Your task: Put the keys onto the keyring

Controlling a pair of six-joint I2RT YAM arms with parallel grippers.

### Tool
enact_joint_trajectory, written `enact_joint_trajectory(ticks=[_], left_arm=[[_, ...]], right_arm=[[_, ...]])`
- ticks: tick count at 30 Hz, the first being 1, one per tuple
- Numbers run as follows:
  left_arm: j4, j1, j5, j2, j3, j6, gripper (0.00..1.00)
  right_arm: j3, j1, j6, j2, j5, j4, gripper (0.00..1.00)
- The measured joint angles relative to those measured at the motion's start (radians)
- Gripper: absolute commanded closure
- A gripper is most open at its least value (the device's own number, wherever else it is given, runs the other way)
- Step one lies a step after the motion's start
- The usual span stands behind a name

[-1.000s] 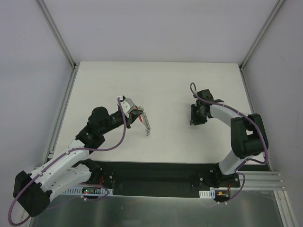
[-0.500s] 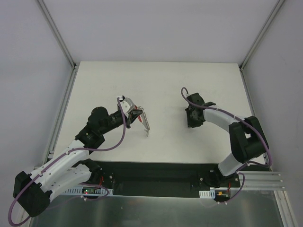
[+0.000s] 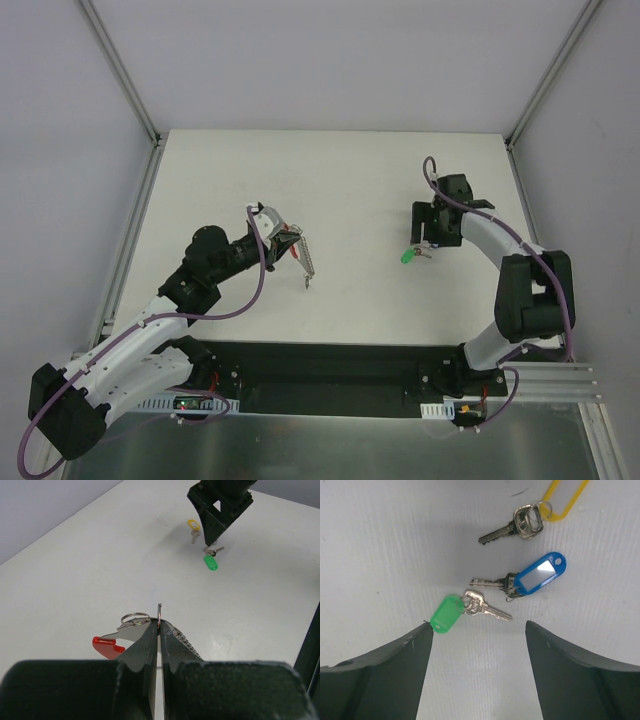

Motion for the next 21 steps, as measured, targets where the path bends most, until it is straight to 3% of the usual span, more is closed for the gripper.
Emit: enact_joint_trajectory(ticks=[21], left_arm=[[-0.01, 0.006, 0.008, 0.001, 0.0, 0.0, 1.0]], right_arm=[[0.045, -0.032, -0.014, 0.145, -0.137, 0.0, 0.25]])
